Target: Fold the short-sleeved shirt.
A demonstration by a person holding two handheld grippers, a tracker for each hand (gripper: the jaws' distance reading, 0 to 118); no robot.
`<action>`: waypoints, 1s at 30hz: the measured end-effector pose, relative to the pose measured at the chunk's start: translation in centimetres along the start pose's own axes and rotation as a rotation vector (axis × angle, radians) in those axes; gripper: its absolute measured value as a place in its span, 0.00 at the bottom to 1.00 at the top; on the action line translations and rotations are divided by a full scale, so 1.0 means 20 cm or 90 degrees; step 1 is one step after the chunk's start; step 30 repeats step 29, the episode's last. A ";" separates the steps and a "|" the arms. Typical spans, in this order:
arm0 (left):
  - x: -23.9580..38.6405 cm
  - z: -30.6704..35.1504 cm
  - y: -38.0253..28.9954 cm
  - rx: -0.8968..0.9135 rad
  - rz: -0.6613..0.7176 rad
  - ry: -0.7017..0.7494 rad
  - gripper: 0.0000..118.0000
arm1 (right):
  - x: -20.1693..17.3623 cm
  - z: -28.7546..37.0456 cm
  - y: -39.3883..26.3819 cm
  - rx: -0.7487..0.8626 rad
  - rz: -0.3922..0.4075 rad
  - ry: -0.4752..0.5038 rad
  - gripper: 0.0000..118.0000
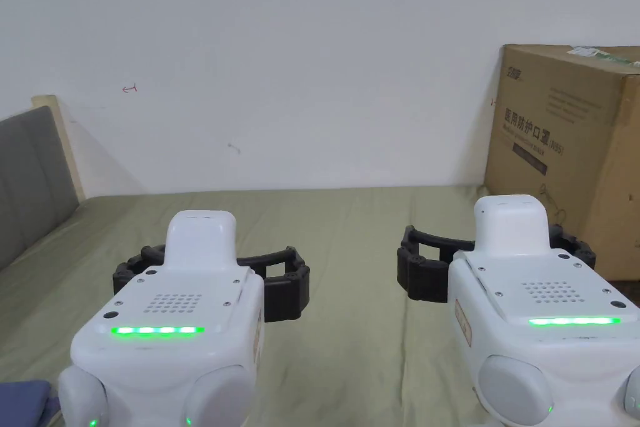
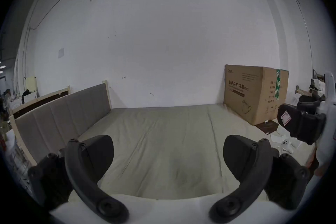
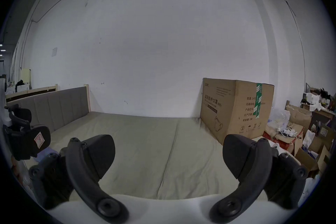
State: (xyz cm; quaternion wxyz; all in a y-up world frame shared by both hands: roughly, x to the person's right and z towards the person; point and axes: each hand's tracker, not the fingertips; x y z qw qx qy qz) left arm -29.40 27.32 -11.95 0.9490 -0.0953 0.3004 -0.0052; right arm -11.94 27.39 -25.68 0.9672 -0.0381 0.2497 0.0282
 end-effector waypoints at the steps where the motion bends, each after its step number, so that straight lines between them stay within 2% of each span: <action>1: 0.01 0.00 0.00 0.001 -0.007 0.005 1.00 | 0.00 0.00 0.00 0.000 0.001 0.001 0.99; 20: 0.06 0.01 0.01 -0.012 -0.029 0.018 1.00 | 0.04 -0.03 -0.05 -0.033 0.002 -0.009 0.99; 30: 0.02 -0.01 0.04 -0.032 0.014 0.021 1.00 | 0.04 -0.02 -0.07 -0.036 0.012 -0.005 0.99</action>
